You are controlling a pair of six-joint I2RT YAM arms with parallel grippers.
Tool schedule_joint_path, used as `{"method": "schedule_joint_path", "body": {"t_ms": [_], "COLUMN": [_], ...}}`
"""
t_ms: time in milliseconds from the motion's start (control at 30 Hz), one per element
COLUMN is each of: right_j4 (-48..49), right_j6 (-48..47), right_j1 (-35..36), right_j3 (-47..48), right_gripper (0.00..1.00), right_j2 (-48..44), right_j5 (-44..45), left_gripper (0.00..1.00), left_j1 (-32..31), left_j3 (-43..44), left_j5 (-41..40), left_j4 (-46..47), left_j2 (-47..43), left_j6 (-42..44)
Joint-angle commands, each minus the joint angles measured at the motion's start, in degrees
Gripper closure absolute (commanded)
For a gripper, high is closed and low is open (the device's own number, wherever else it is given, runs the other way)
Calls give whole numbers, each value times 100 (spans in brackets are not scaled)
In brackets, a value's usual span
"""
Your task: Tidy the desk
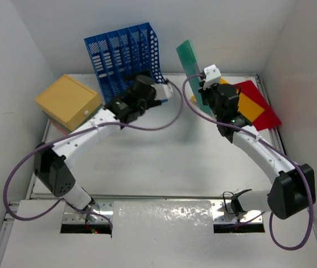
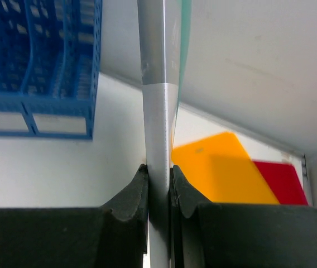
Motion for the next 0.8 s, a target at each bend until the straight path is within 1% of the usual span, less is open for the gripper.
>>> {"method": "schedule_joint_path", "body": {"t_ms": [0, 33, 67, 133, 200, 233, 267, 300, 367, 400, 467, 500, 567, 633, 667, 767], "right_j4": [432, 369, 317, 386, 657, 755, 938, 1027, 1325, 1423, 1616, 1721, 2063, 2161, 2240, 2311], "right_j6": [154, 162, 215, 259, 338, 408, 583, 680, 1118, 1234, 1575, 1682, 1876, 2077, 2105, 2402], "right_j1": [28, 19, 28, 28, 28, 28, 19, 28, 36, 37, 54, 63, 89, 124, 133, 168], "right_j3": [1015, 1365, 1508, 1806, 1974, 2036, 2097, 2220, 2369, 2562, 2957, 3081, 3423, 3696, 3976, 4539], "right_gripper": [100, 100, 100, 100, 100, 100, 100, 100, 100, 100, 100, 100, 100, 100, 100, 100], "right_j2": [-78, -43, -16, 19, 37, 80, 115, 159, 326, 414, 677, 783, 1099, 1362, 1651, 2214], "right_j5": [-270, -279, -288, -271, -349, -419, -498, -760, -964, -1208, -1342, -1438, -1685, -1747, -1773, -1834], "left_gripper": [0, 0, 0, 0, 0, 0, 0, 0, 0, 0, 1, 0, 0, 0, 0, 0], "left_j1": [737, 816, 956, 1219, 1370, 1579, 1703, 2000, 2327, 2616, 2872, 3100, 3338, 3523, 3611, 3883], "left_j3": [478, 478, 504, 636, 733, 768, 829, 830, 786, 786, 769, 760, 690, 480, 400, 303], "left_j5": [992, 1142, 1465, 1713, 1575, 1417, 1433, 1468, 1634, 1714, 1951, 2021, 2040, 2066, 2066, 2110], "left_j4": [-457, -501, -692, -939, -993, -993, -1002, -959, -914, -949, -1045, -1159, -1265, -1152, -1056, -879], "left_j2": [-890, -1205, -1330, -1567, -1682, -1709, -1753, -1866, -1999, -2112, -2192, -2236, -2176, -2105, -2044, -1938], "left_j6": [-1425, -1801, -1979, -2391, -2848, -3016, -3174, -3498, -3816, -4122, -4362, -4571, -4792, -4855, -4890, -4785]}}
